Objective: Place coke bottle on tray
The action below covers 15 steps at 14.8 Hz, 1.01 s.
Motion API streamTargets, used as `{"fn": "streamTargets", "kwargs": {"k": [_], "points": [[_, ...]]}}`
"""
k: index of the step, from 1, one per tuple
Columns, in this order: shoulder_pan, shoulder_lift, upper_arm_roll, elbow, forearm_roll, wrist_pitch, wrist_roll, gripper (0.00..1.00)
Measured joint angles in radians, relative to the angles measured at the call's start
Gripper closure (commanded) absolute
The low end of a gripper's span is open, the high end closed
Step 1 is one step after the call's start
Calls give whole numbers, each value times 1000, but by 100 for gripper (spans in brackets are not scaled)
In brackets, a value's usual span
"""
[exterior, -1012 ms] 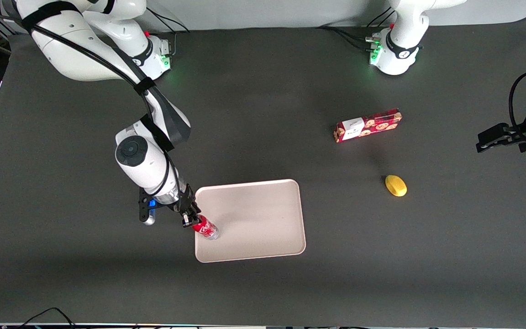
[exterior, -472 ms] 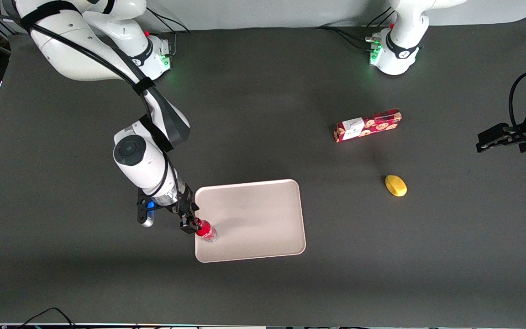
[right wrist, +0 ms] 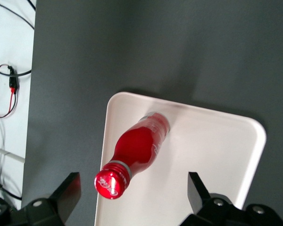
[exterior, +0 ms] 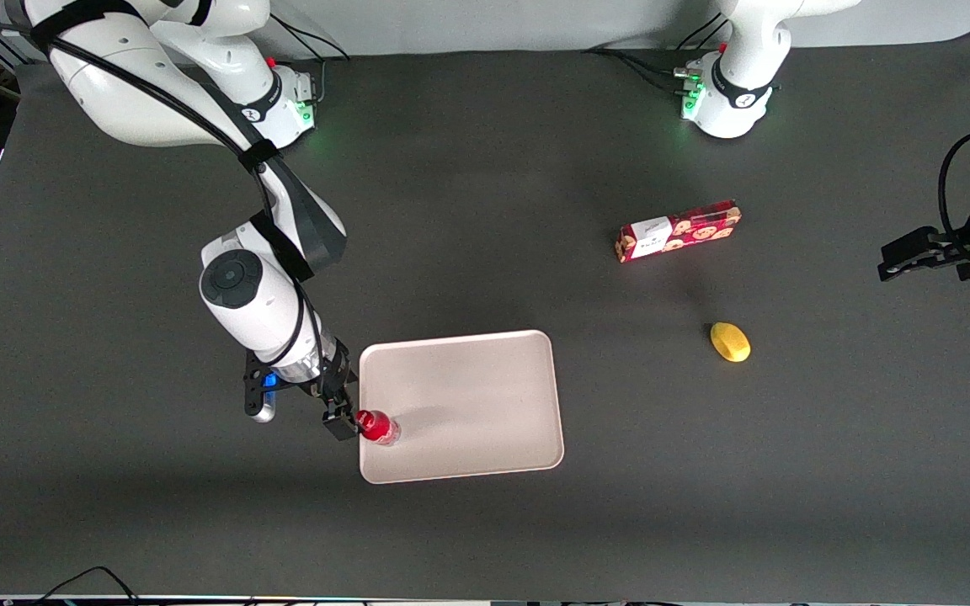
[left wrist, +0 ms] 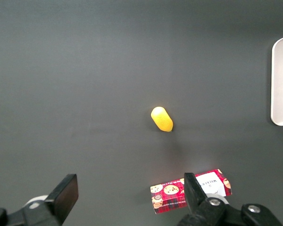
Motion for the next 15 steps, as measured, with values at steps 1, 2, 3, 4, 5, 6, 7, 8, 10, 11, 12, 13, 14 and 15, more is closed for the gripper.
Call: {"fn": "streamTargets", "kwargs": {"k": [1,2,3,4,5,6,7,8,10,11,12,13,14,15], "points": [[0,-2,0,21,-2,-41,-8,0],[0,-6,0,42,-4,-86,-28,0],[-1,-14,0,62,-4,-137,-58,0],[-3,-24,0,83,-4,-189,-97,0],[-6,-38,-1,102,-4,-245,-147,0],[-10,-54,-1,119,-4,-298,-203,0],[-15,-72,-3,129,-4,-350,-272,0],[-22,-93,-5,133,-4,-400,-356,0],[-46,-136,-9,134,-4,-506,-554,0],[-68,-155,-11,133,-4,-550,-652,0],[-93,-170,-12,133,-2,-580,-743,0],[-123,-184,-13,133,7,-603,-839,0],[-156,-200,-17,133,23,-621,-940,0],[-188,-218,-24,133,40,-639,-1035,0]]}}
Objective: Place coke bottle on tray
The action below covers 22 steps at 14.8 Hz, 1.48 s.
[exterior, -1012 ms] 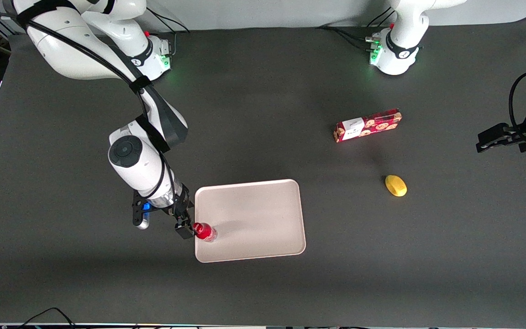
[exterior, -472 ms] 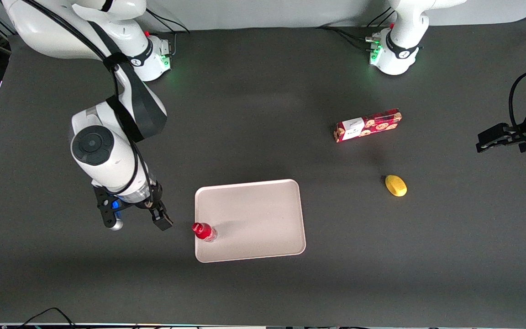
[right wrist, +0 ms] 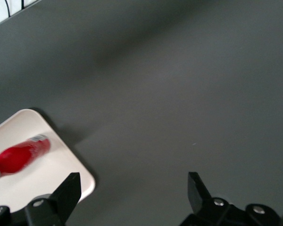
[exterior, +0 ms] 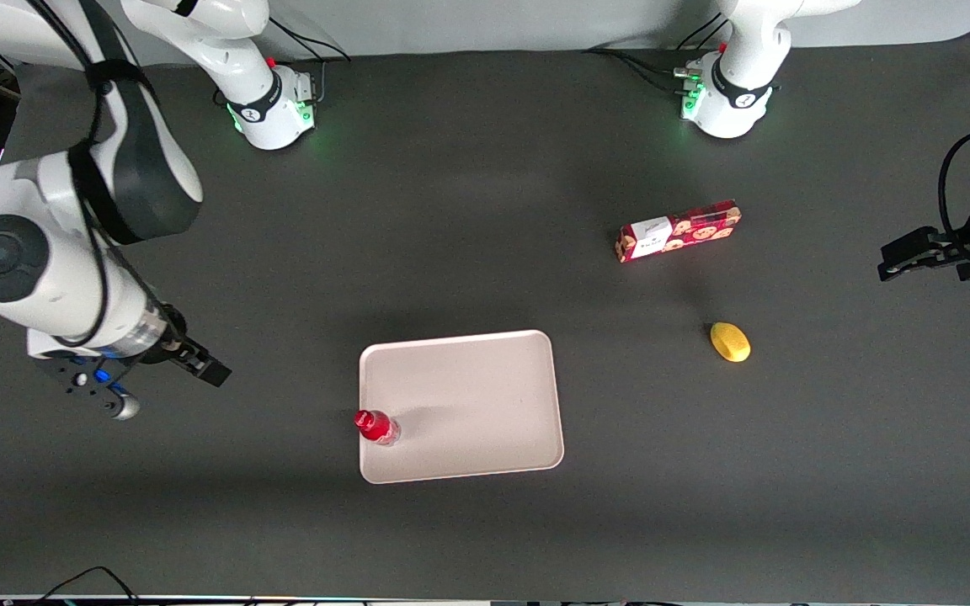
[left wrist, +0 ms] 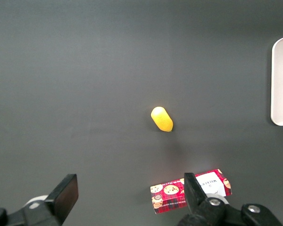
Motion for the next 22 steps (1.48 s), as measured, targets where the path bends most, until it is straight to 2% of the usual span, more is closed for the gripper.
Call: {"fn": "streamTargets", "kwargs": {"k": [4,8,12,15,20,21,22], "points": [[-111,-91,-25,-15,91,-84,-260,0],[-182,-281,-47,-170,210,-87,-398,0],[-192,-488,-115,-429,252,-6,-492,0],[-210,-528,-126,-493,263,12,-532,0],[-191,-528,-152,-494,298,12,-582,0],[-123,-528,-215,-493,303,12,-583,0],[-20,-528,-316,-493,304,12,-583,0]]}}
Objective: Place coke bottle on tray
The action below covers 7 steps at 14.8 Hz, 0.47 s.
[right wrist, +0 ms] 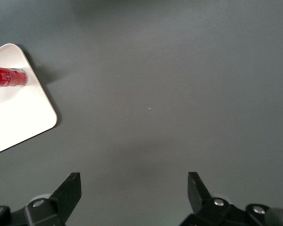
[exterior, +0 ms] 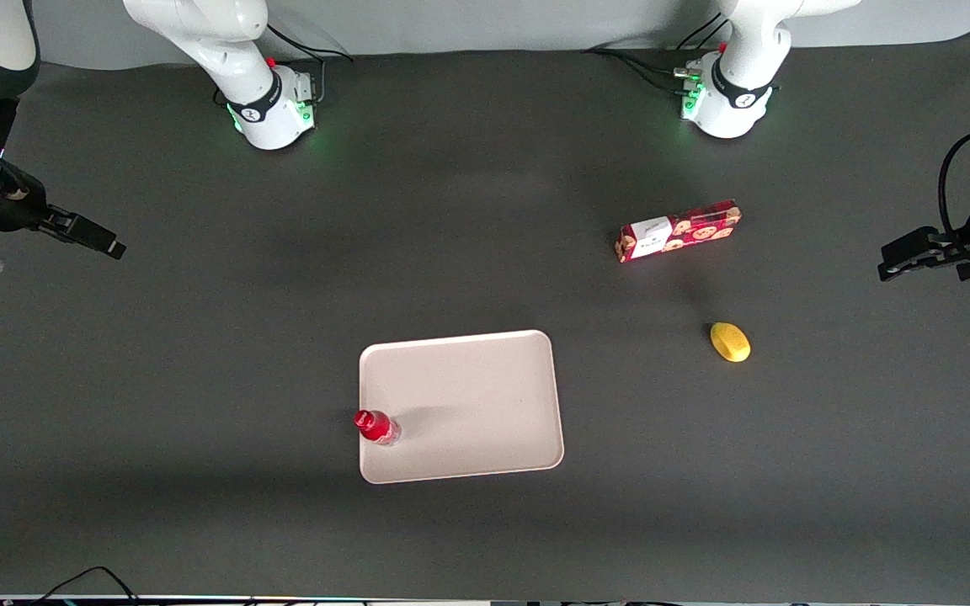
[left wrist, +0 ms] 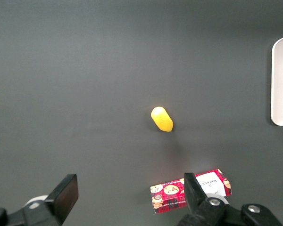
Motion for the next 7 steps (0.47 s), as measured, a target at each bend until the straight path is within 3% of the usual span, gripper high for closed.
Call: {"fn": "streamTargets", "kwargs": {"k": [2,3,7], "points": [[166,0,-178,7,11,8,-7,0],[196,1,-208,9,14,23,-15,0],[201,58,-133,40,15,69,-18,0]]}}
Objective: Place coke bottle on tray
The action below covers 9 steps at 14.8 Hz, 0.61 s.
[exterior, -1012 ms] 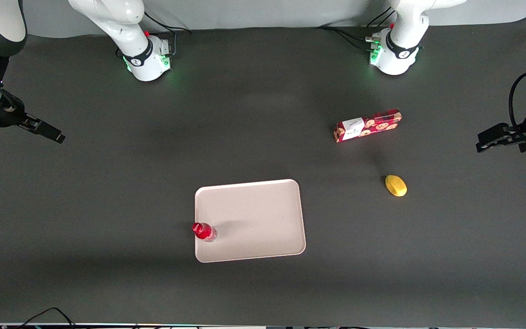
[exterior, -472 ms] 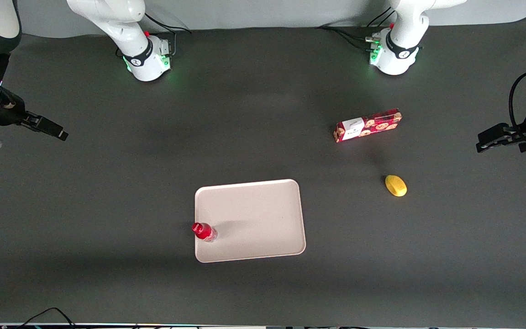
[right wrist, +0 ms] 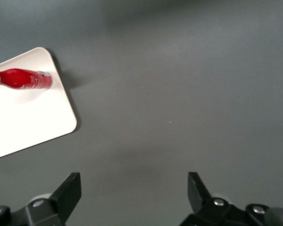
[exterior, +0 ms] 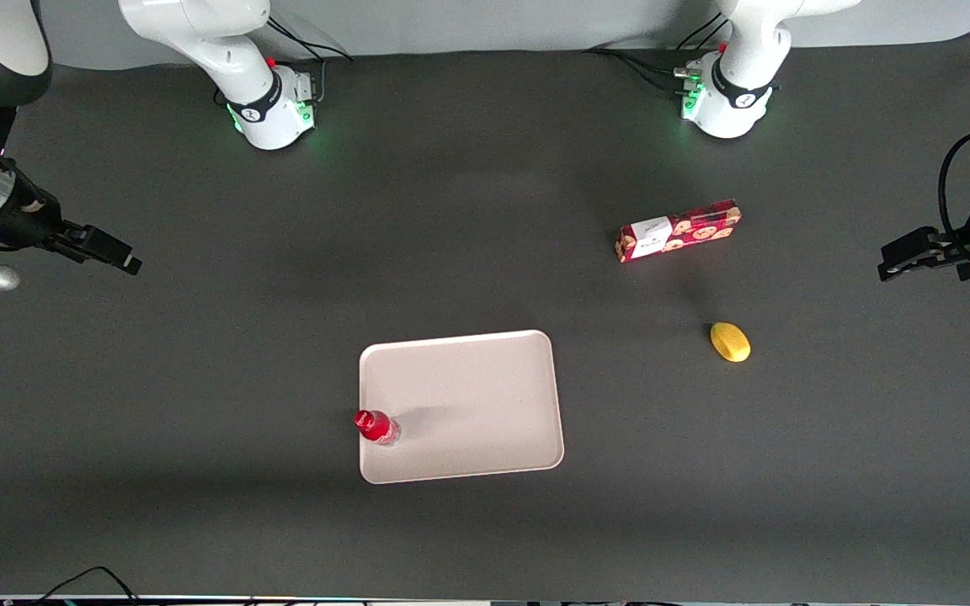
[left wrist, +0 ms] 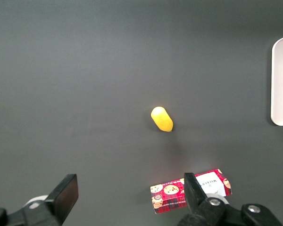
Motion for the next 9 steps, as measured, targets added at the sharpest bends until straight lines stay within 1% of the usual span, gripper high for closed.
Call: {"fn": "streamTargets", "kwargs": {"k": [3,6,8,9], "points": [[0,42,15,24,0,12,0,0],[-6,32,5,53,-15,9,0,0],[-7,-6,-14,93,-88,-31,-26,0],[-7,-13,-19,110,-108,-46,-50,0]]}}
